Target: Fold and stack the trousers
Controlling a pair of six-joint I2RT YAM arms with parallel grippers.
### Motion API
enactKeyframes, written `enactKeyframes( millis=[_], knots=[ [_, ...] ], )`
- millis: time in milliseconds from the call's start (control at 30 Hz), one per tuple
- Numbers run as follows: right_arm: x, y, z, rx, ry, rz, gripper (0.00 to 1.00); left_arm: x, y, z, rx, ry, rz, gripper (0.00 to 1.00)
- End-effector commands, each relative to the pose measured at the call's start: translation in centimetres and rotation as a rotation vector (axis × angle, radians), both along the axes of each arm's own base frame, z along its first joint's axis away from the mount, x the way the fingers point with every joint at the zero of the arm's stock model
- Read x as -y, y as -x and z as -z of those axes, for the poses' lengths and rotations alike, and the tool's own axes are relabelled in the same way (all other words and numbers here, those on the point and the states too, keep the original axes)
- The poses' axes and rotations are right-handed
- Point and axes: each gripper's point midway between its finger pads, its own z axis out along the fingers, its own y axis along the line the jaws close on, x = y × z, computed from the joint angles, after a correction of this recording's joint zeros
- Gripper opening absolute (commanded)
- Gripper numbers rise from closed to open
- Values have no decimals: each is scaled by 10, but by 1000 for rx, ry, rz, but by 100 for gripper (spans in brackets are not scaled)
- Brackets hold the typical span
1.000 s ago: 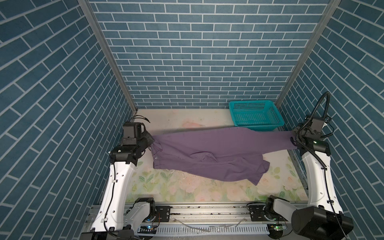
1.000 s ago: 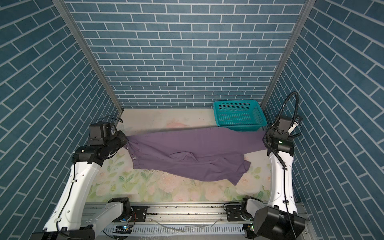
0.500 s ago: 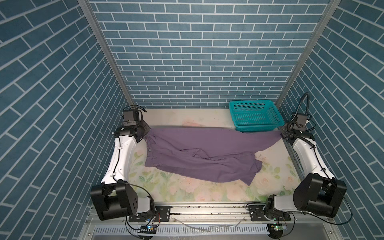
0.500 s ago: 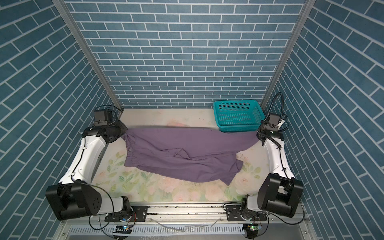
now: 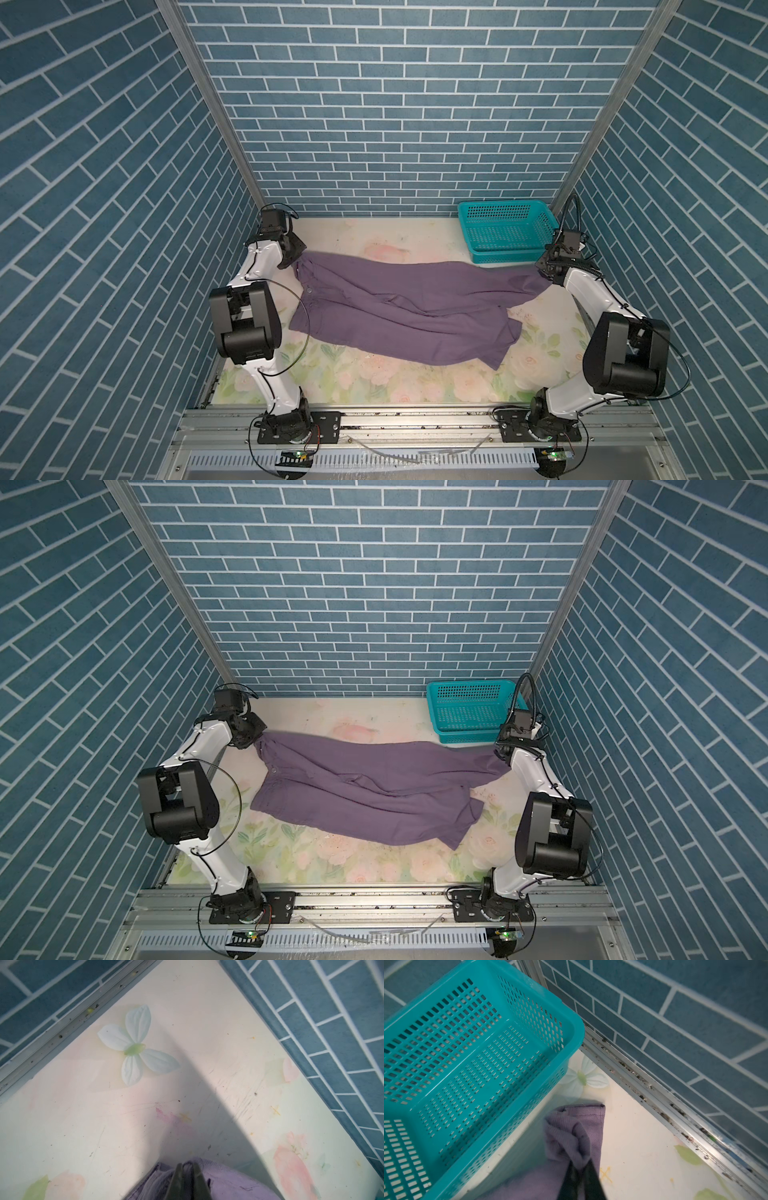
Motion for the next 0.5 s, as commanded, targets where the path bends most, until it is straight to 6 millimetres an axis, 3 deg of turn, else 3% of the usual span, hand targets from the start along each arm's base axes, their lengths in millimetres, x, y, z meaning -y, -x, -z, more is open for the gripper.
enactKeyframes(
  millis=[0, 133, 267, 367, 467],
  knots=[
    [0, 1, -2, 6, -8, 13, 43, -15, -13, -14, 46, 7, -29, 42],
    [-1, 10, -21, -3, 4, -1, 51, -11, -11, -28, 63, 20, 0, 58],
    [-4, 44, -29, -37, 3, -3, 60, -9, 10, -49, 75, -15, 19, 78],
    [-12, 78, -21, -65, -27, -9, 63, -3, 35, -60, 87, -28, 35, 89],
    [-24, 110, -4, -99, -88, -27, 61, 8, 61, -66, 103, -13, 38, 87]
  ],
)
